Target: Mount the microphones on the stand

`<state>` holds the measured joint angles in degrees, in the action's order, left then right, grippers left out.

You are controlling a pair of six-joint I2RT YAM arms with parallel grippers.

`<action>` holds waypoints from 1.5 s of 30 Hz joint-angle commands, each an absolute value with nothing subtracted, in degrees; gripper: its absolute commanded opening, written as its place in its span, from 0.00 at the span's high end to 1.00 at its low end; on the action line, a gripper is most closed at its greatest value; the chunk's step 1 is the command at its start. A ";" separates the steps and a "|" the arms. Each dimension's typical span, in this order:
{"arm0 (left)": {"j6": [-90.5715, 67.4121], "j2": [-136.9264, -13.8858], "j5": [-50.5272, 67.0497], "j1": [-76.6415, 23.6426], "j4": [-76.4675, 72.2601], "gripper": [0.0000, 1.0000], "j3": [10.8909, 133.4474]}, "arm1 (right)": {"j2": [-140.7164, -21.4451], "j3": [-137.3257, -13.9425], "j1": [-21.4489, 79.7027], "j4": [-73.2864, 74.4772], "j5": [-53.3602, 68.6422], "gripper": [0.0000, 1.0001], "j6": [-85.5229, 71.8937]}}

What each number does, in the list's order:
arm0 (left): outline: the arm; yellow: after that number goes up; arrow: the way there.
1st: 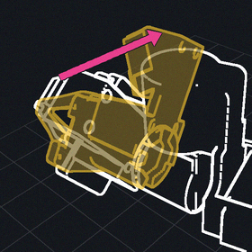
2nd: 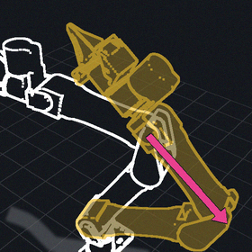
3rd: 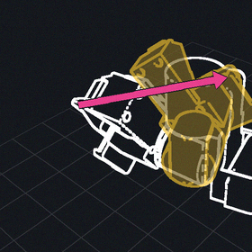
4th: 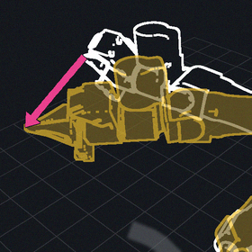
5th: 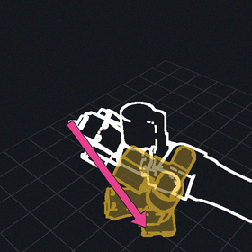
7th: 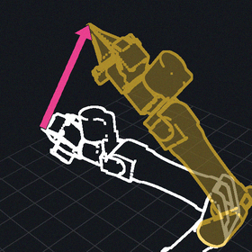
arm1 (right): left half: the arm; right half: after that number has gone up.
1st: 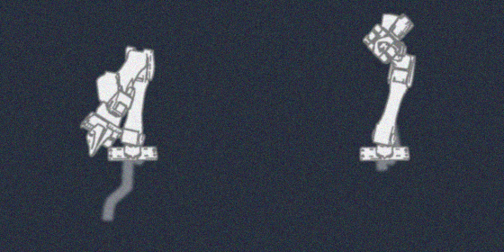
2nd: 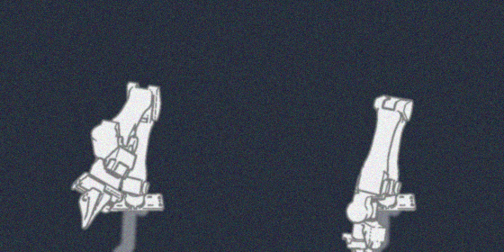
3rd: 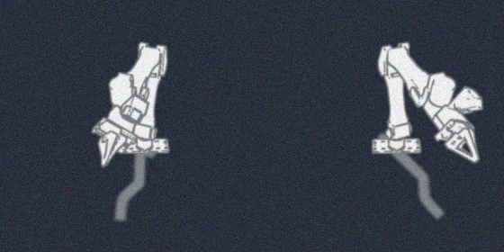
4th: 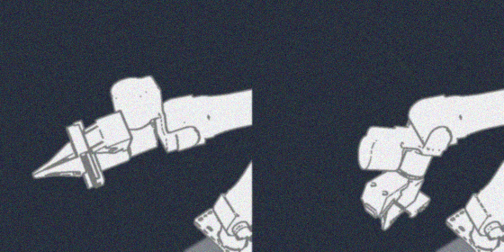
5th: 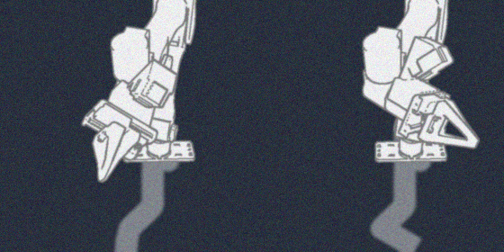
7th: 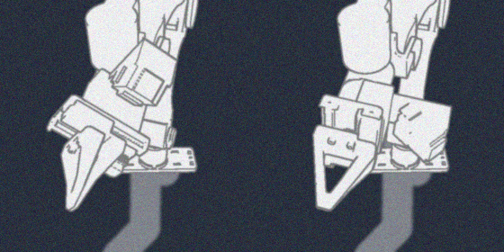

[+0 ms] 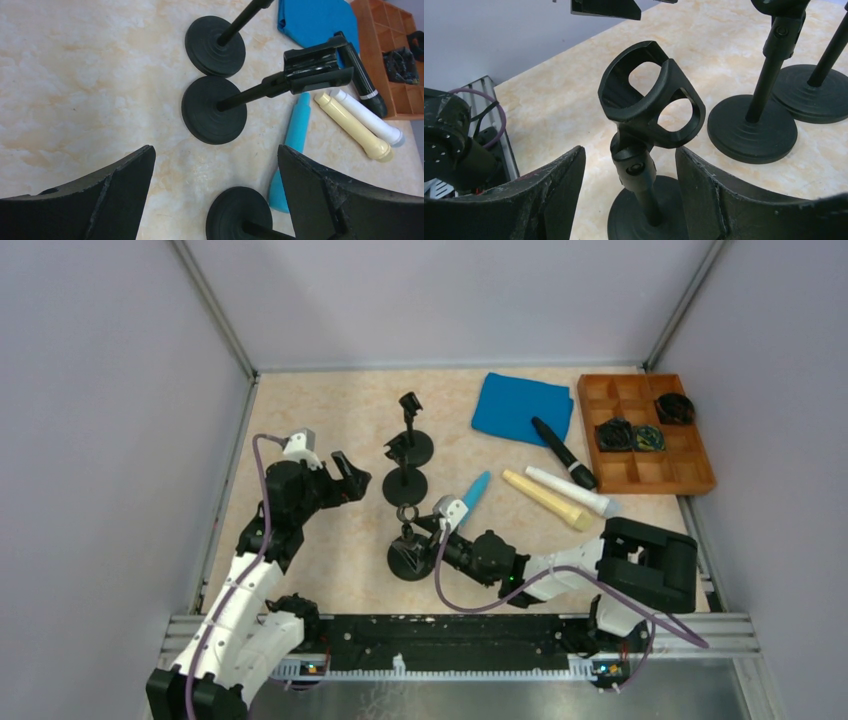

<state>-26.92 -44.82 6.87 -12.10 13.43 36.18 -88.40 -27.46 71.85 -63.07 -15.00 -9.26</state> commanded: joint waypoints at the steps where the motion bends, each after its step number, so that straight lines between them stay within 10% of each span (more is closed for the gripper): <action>1: -26.98 -43.97 11.64 -12.04 10.81 0.02 35.67 | -90.71 -30.86 72.46 -66.49 -17.28 0.36 -10.04; 10: -28.55 -42.83 14.06 -12.96 9.72 0.02 33.95 | -93.82 -31.35 68.87 -66.99 -19.07 0.59 -8.33; 18: -28.83 -42.27 13.08 -14.91 8.41 0.02 32.78 | -96.35 -31.31 65.44 -69.66 -16.97 1.00 -3.50; 29: -29.36 -40.07 11.94 -16.23 5.11 0.02 30.54 | -100.91 -33.30 56.99 -70.79 -18.09 1.00 6.80; 40: -29.53 -39.77 13.05 -17.82 1.06 0.02 28.27 | -97.78 -34.52 46.77 -60.17 9.80 0.99 7.67; 45: -28.79 -39.00 10.34 -23.66 0.48 0.01 27.14 | -93.34 -34.09 45.80 -51.56 16.94 0.74 11.76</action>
<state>-28.88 -40.45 12.25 -19.33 3.88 27.92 -96.64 -34.63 46.78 -63.92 8.62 4.47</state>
